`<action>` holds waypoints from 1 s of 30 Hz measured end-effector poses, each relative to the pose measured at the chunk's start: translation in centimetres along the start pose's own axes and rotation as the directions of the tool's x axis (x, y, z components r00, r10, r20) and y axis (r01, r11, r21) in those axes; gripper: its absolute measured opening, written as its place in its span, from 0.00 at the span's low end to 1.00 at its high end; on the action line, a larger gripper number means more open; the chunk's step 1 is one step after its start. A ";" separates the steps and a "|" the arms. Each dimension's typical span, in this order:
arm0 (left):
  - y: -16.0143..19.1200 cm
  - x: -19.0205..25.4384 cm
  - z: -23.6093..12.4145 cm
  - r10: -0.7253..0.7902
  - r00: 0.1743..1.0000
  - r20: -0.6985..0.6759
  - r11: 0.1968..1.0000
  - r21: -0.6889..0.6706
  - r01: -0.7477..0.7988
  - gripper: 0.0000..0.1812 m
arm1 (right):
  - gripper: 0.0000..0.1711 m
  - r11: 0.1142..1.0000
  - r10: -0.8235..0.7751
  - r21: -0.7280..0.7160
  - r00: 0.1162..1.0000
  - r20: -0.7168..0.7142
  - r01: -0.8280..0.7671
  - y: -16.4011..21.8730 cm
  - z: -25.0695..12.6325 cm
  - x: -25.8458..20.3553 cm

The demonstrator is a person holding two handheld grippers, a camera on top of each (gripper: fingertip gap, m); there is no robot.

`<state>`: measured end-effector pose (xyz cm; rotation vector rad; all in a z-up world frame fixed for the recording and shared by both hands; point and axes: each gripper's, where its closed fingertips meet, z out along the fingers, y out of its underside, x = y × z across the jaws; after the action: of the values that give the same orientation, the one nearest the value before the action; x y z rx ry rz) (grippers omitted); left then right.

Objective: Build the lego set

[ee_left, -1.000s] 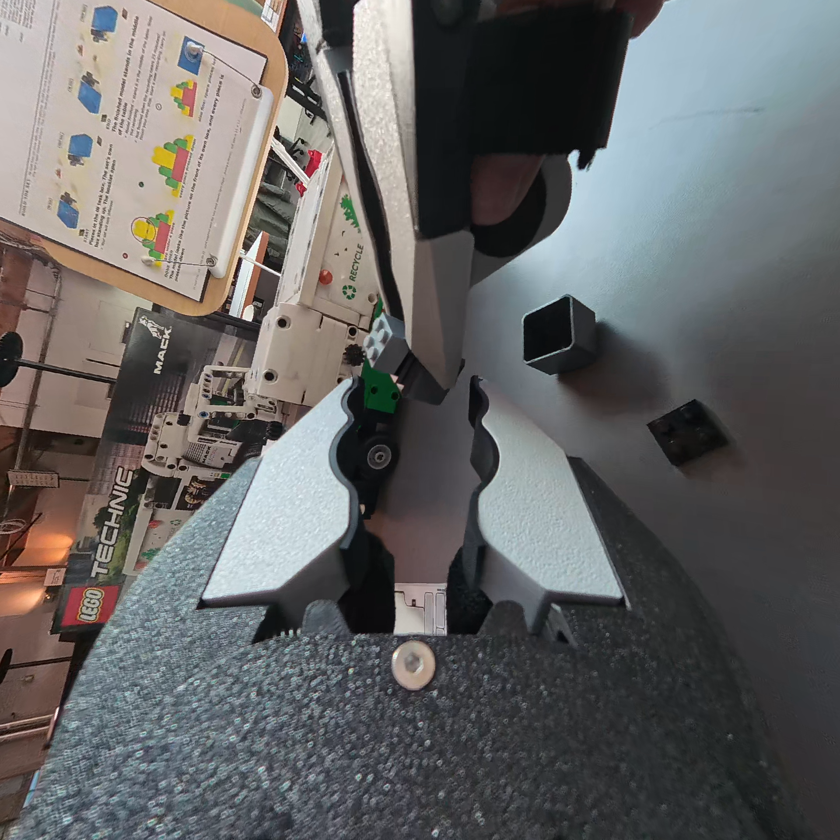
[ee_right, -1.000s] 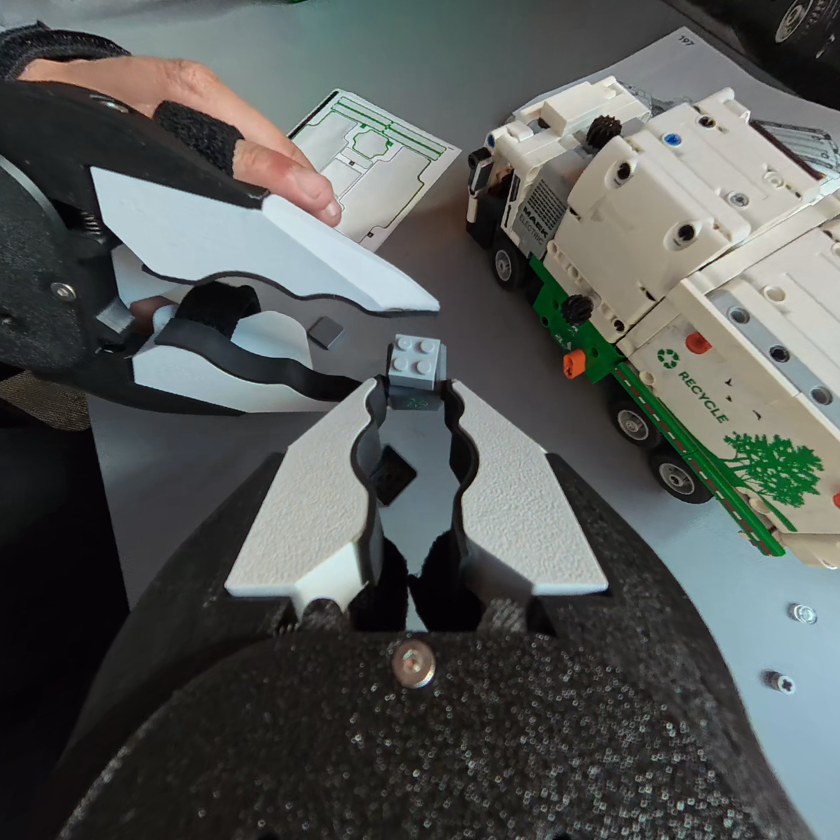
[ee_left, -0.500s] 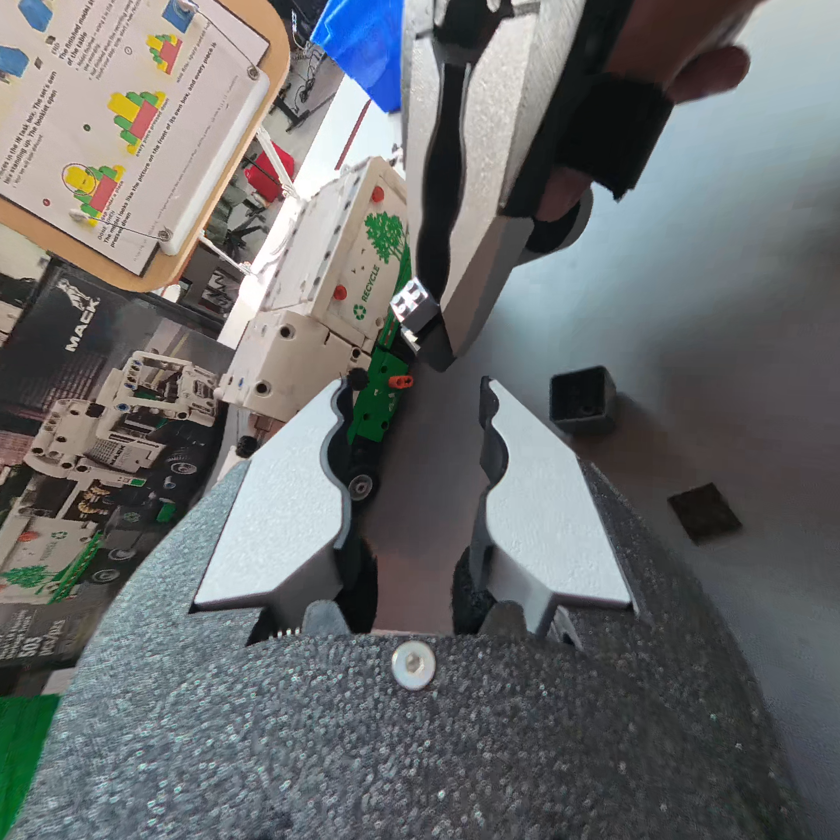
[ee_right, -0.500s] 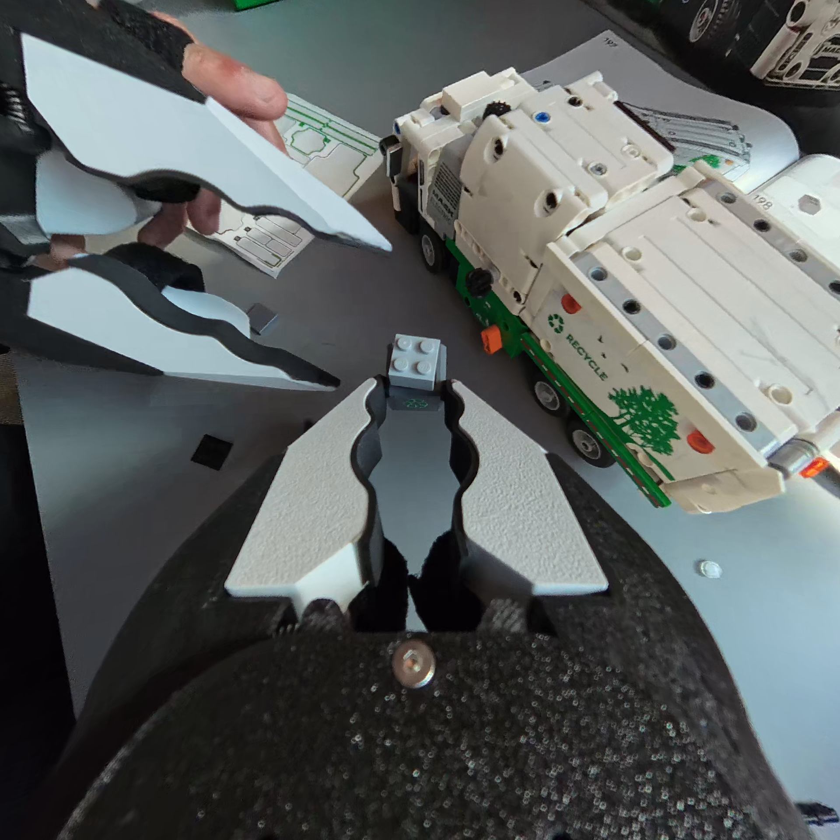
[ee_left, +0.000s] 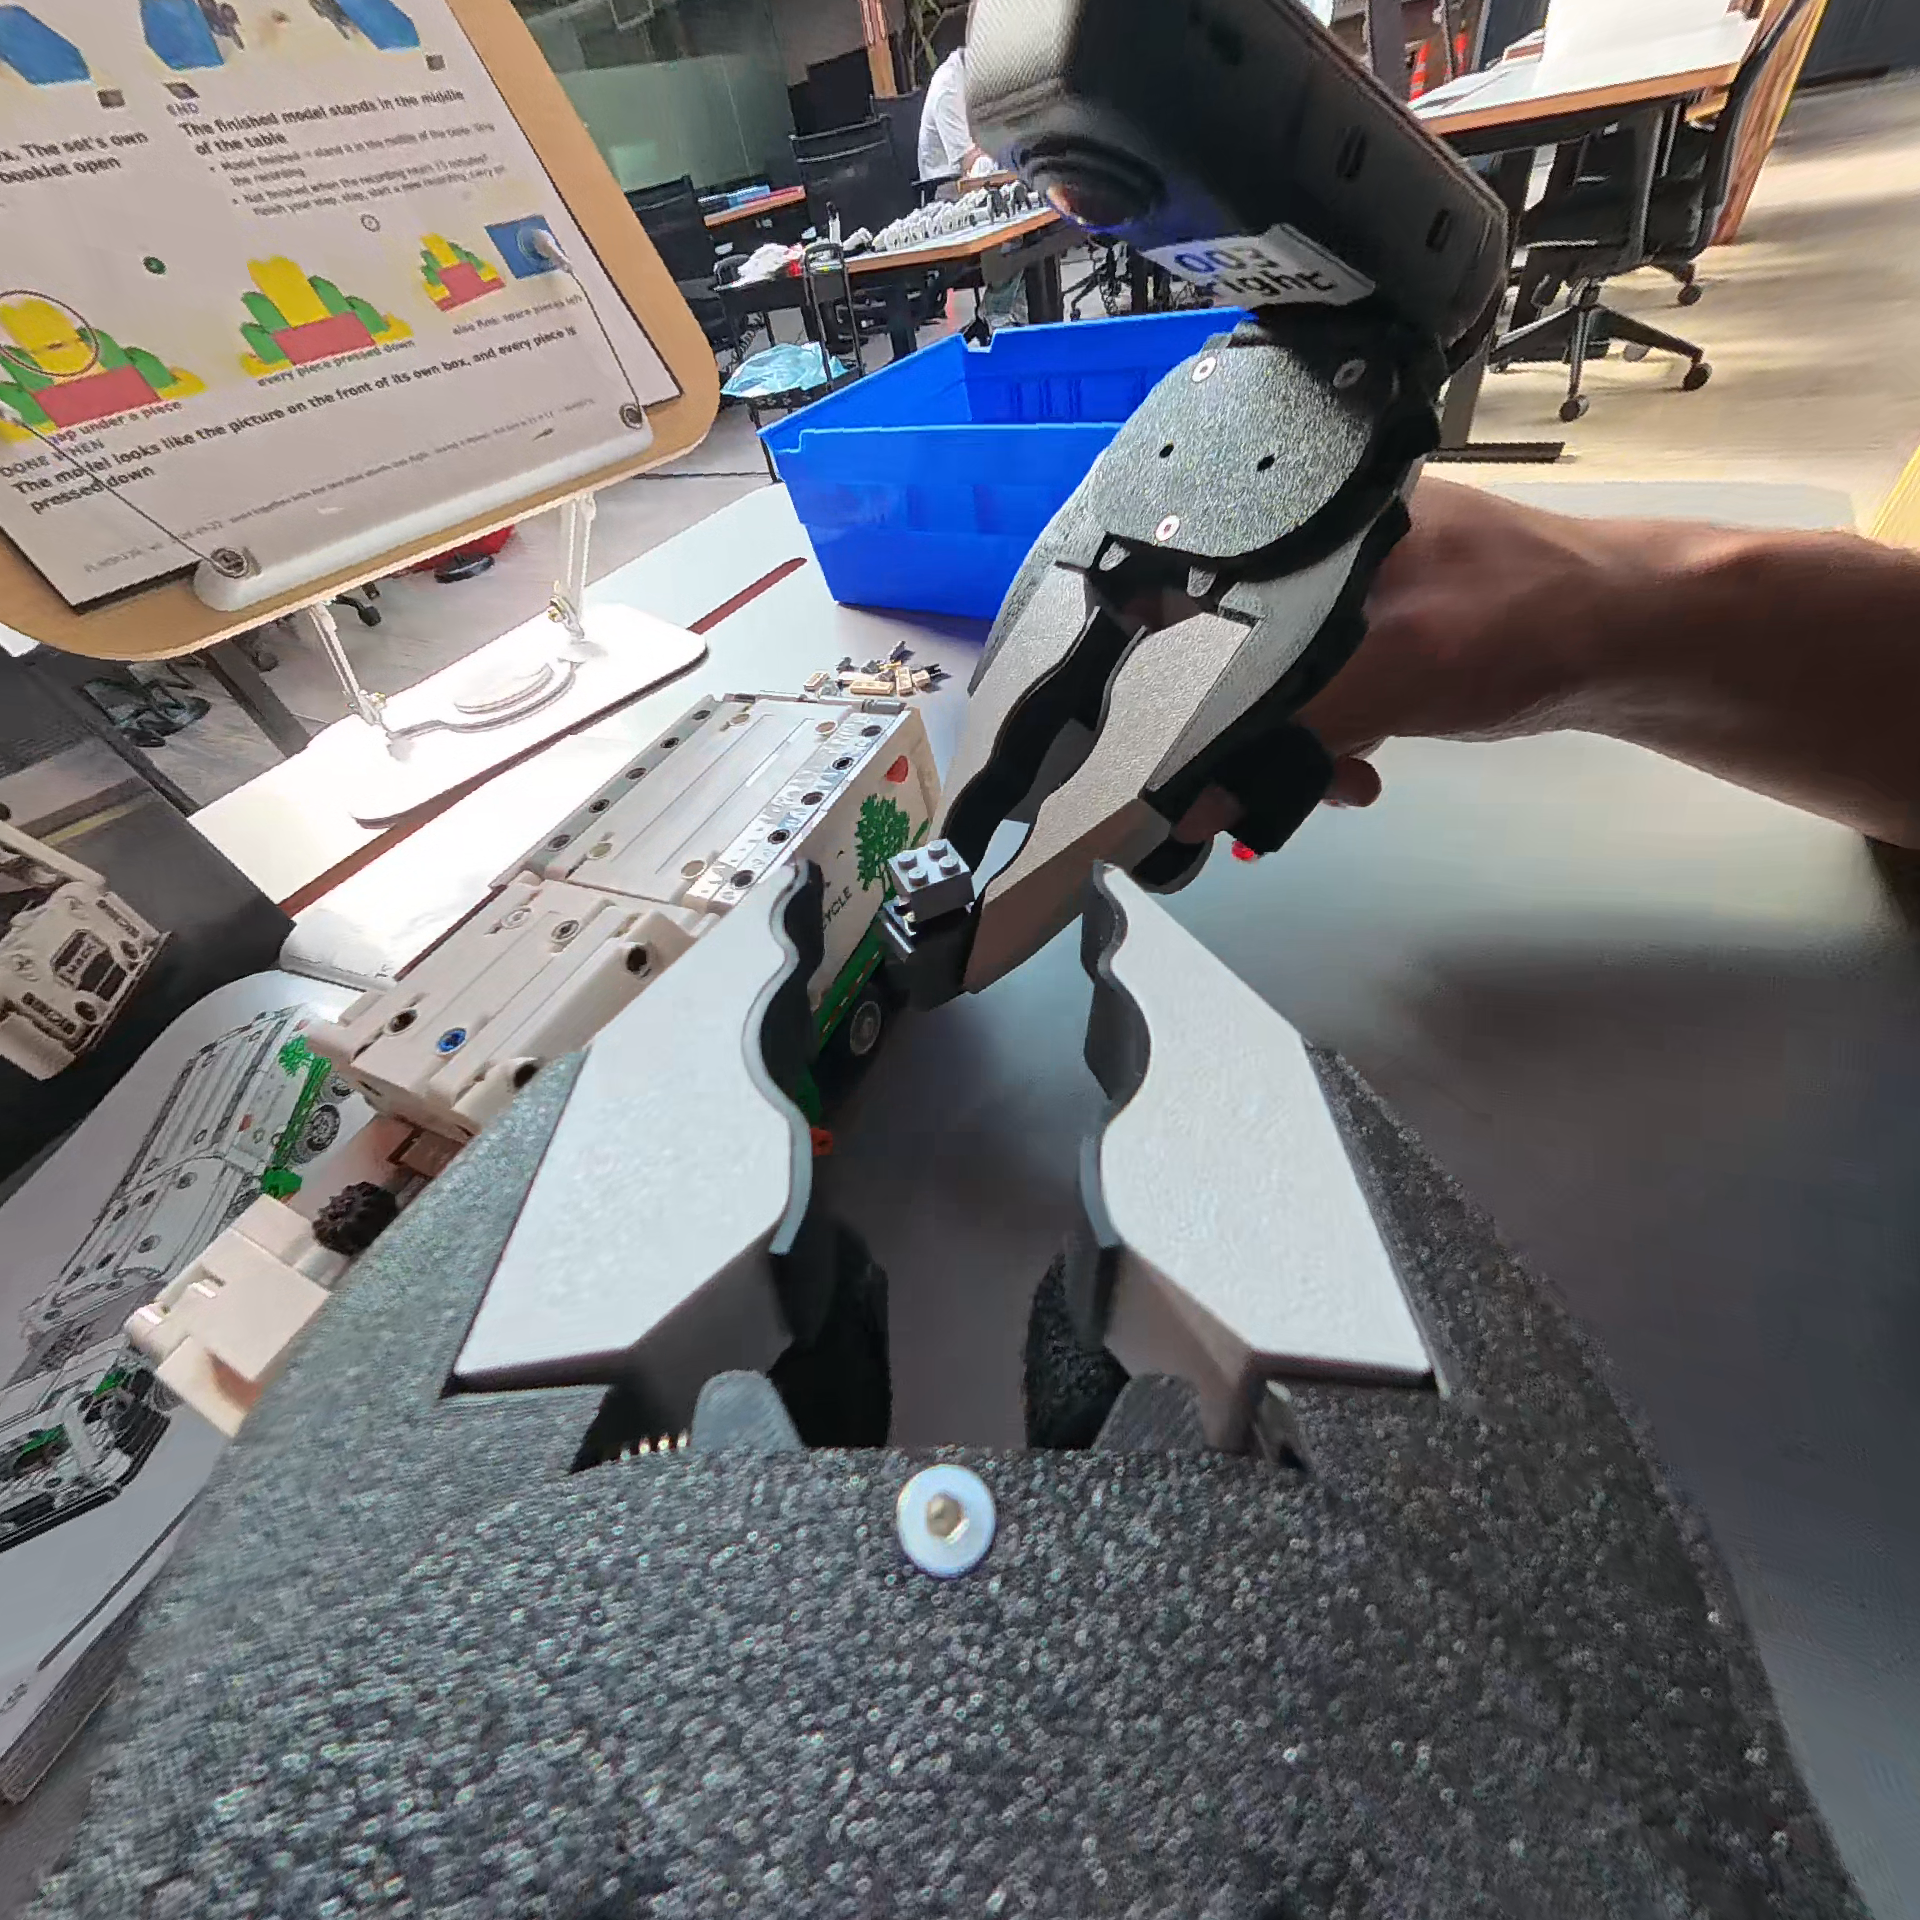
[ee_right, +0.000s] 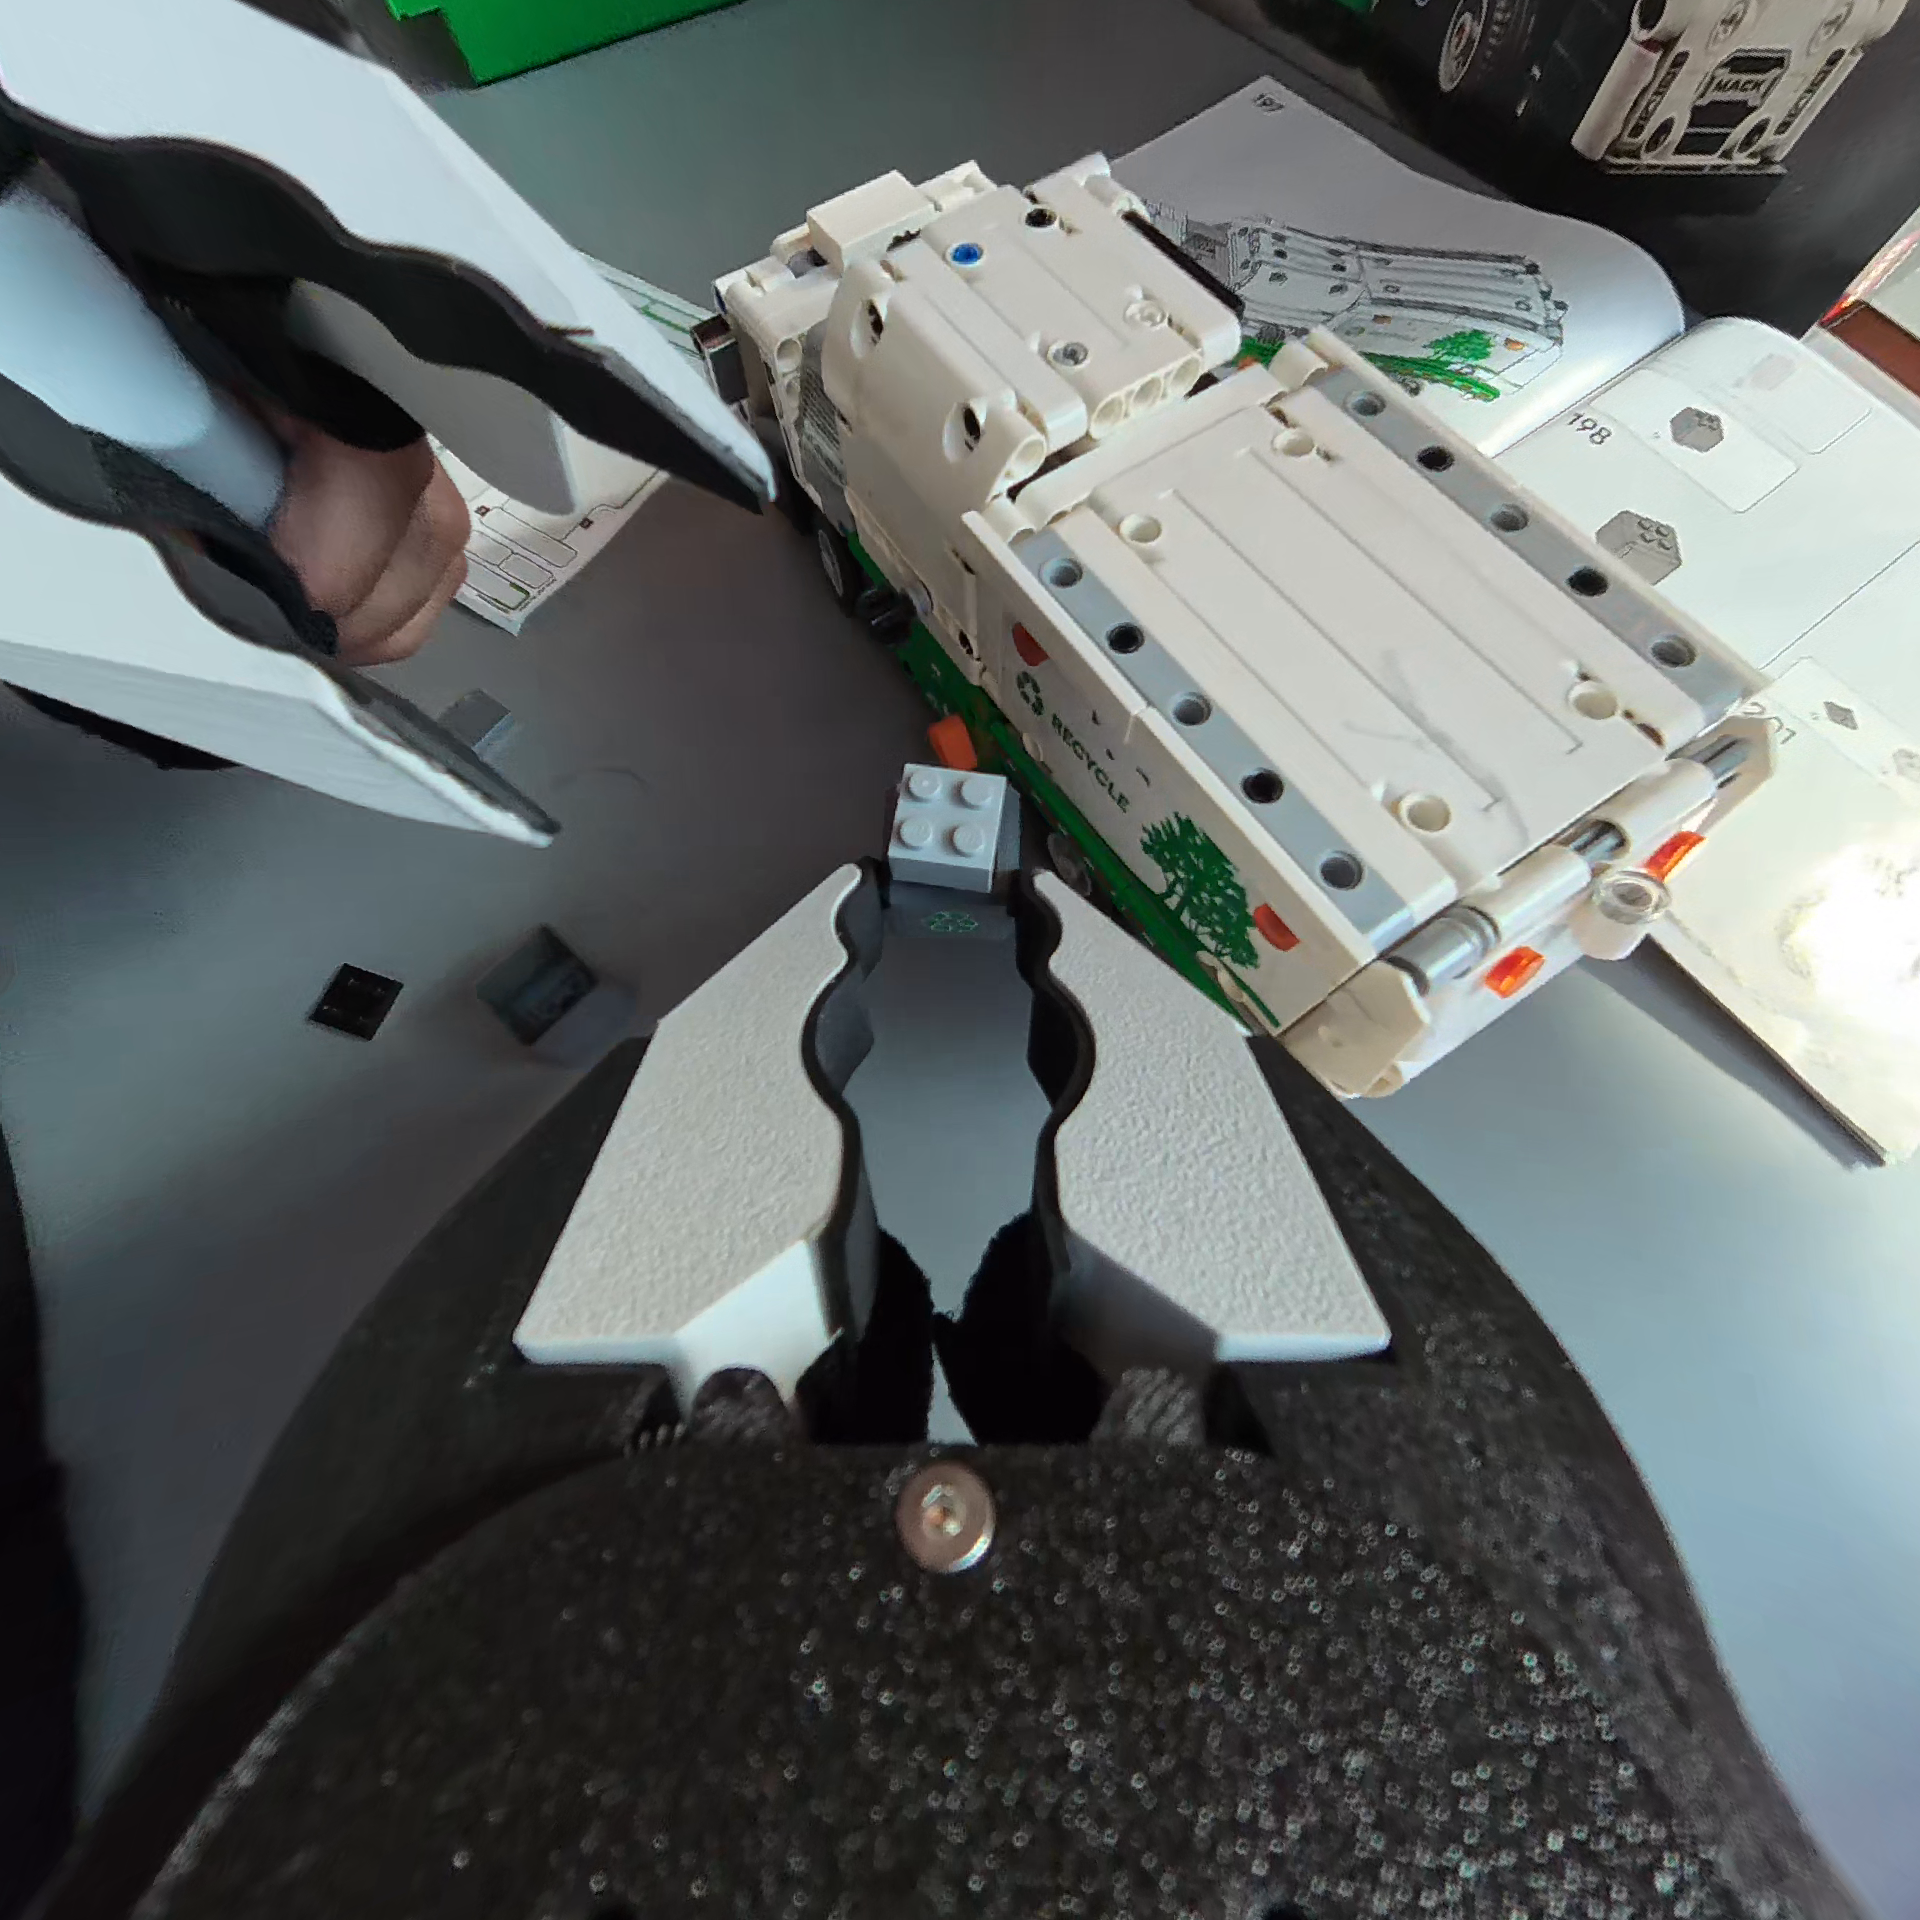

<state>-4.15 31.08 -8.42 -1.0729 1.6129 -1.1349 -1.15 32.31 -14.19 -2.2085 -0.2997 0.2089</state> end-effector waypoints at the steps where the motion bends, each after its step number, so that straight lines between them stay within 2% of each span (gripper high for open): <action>1: 0.3 -0.1 0.3 0.009 1.000 0.000 1.000 -0.012 -0.009 0.27 | 0.14 1.000 0.005 0.001 1.000 0.006 -0.005 0.1 0.1 0.0; 15: 3.0 -0.8 2.1 0.020 1.000 -0.015 0.995 -0.097 -0.021 0.25 | 0.14 0.999 0.045 0.018 0.998 0.039 -0.046 0.9 0.8 0.3; 19: 3.7 -0.8 2.1 0.075 0.997 -0.021 0.987 -0.138 -0.077 0.25 | 0.14 0.998 0.056 0.017 0.998 0.037 -0.057 1.1 0.7 0.5; 21: 4.2 -1.0 2.2 0.150 0.989 -0.011 0.972 -0.180 -0.149 0.27 | 0.14 0.998 0.060 0.021 0.997 0.041 -0.061 1.0 0.7 0.5; 24: 4.8 -1.4 2.6 0.358 0.934 0.004 0.900 -0.268 -0.344 0.30 | 0.14 0.998 0.063 0.027 0.997 0.050 -0.064 0.9 0.7 0.3; 27: 5.2 -1.6 3.1 0.583 0.813 -0.015 0.761 -0.341 -0.552 0.34 | 0.14 0.997 0.063 0.029 0.996 0.062 -0.065 0.7 0.7 0.0; 30: 5.0 -1.0 3.7 0.714 0.698 -0.048 0.643 -0.349 -0.682 0.35 | 0.14 0.997 0.064 0.033 0.995 0.074 -0.067 0.6 0.7 -0.3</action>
<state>-1.22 32.29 -13.86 -0.5660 1.9392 -0.2708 -1.54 32.41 -15.11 -2.1809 -0.2620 0.3290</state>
